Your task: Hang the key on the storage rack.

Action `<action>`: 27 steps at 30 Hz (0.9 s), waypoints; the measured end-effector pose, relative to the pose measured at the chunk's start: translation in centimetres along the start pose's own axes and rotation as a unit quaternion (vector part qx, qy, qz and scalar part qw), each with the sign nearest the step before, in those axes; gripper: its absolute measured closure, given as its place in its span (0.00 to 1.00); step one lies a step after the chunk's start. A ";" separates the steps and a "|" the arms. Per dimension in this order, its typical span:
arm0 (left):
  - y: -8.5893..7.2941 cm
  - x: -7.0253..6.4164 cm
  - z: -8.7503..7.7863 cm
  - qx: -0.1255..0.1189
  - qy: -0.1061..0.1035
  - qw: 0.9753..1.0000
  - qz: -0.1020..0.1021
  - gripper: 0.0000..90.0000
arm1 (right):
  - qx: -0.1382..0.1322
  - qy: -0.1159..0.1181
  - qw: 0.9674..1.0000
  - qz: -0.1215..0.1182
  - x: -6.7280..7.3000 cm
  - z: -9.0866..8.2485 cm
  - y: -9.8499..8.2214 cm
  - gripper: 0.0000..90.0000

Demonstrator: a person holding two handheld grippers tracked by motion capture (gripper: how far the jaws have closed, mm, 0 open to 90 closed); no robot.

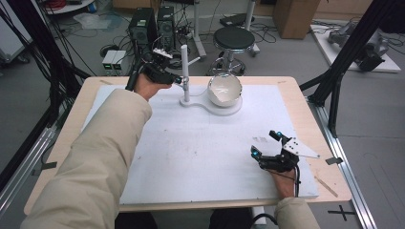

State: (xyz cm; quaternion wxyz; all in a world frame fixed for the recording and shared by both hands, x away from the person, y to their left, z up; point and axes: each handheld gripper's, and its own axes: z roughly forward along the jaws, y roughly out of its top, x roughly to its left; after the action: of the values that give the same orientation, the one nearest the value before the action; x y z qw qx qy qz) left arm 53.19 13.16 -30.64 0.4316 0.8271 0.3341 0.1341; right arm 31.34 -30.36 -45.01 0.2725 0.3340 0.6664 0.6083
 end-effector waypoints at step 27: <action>-8.0 -3.0 -11.6 -0.118 -0.044 0.991 0.038 0.02 | -0.001 0.003 1.000 -0.001 -0.1 0.0 0.0 0.01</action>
State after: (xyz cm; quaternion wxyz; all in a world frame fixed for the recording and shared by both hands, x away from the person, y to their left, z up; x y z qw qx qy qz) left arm 41.53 21.63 -29.95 0.5352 0.7874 0.2650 0.1528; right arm 31.43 -30.44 -45.01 0.2712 0.3313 0.6666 0.6102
